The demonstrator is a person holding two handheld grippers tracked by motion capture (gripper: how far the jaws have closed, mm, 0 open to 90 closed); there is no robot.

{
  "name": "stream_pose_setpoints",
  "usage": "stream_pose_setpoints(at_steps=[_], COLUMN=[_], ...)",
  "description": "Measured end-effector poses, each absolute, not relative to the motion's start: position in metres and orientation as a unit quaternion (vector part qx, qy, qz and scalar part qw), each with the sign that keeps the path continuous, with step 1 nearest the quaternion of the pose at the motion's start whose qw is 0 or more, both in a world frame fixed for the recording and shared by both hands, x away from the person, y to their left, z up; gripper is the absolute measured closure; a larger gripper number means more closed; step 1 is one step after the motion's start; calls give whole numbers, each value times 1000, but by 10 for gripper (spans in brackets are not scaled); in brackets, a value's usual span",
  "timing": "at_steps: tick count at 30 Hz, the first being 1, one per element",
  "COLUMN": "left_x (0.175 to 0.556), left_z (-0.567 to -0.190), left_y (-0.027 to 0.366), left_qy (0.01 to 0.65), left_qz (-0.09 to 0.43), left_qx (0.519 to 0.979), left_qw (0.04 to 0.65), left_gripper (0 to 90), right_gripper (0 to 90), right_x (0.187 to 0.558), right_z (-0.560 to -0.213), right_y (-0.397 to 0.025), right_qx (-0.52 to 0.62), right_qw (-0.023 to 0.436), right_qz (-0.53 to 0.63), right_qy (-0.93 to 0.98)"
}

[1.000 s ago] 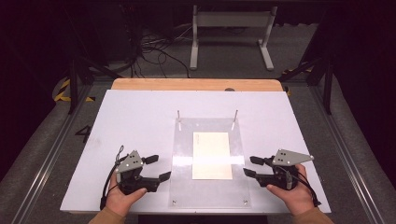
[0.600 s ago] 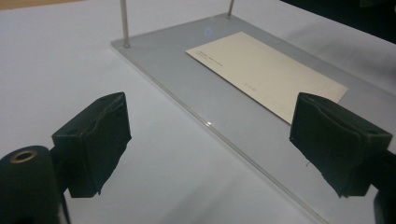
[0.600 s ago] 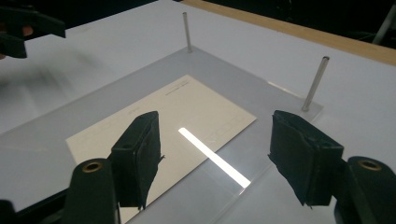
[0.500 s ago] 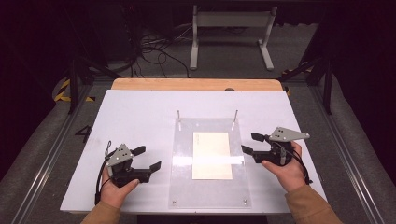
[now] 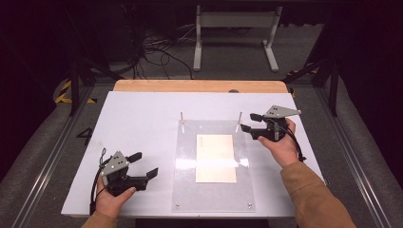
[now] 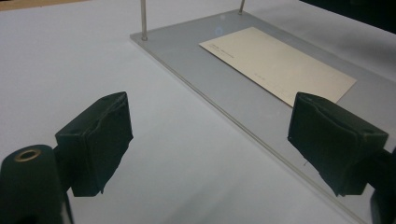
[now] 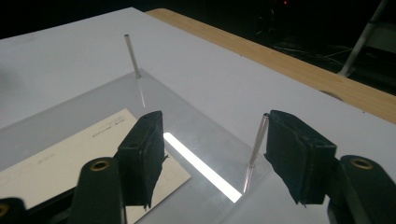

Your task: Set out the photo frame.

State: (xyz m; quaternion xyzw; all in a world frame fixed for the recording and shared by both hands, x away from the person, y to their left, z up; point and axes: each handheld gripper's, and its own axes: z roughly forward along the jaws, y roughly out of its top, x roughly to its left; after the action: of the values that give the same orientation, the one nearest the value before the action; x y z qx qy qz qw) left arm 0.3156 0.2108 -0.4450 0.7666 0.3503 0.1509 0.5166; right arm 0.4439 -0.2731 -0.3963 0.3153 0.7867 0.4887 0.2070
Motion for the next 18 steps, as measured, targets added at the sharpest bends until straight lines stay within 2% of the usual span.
stream_pose_setpoints(at_steps=[10, 18], left_x=[315, 316], left_z=[-447, -449], left_y=[210, 205], left_qy=[350, 344], left_qz=[149, 143], left_qx=[769, 773], left_qw=[514, 513], left_gripper=[137, 138], right_gripper=[427, 569], right_x=[474, 487], right_z=[-419, -430], right_y=[-273, -261], right_qx=[340, 334], right_qw=[223, 249], right_qz=[479, 464], right_qy=[778, 782])
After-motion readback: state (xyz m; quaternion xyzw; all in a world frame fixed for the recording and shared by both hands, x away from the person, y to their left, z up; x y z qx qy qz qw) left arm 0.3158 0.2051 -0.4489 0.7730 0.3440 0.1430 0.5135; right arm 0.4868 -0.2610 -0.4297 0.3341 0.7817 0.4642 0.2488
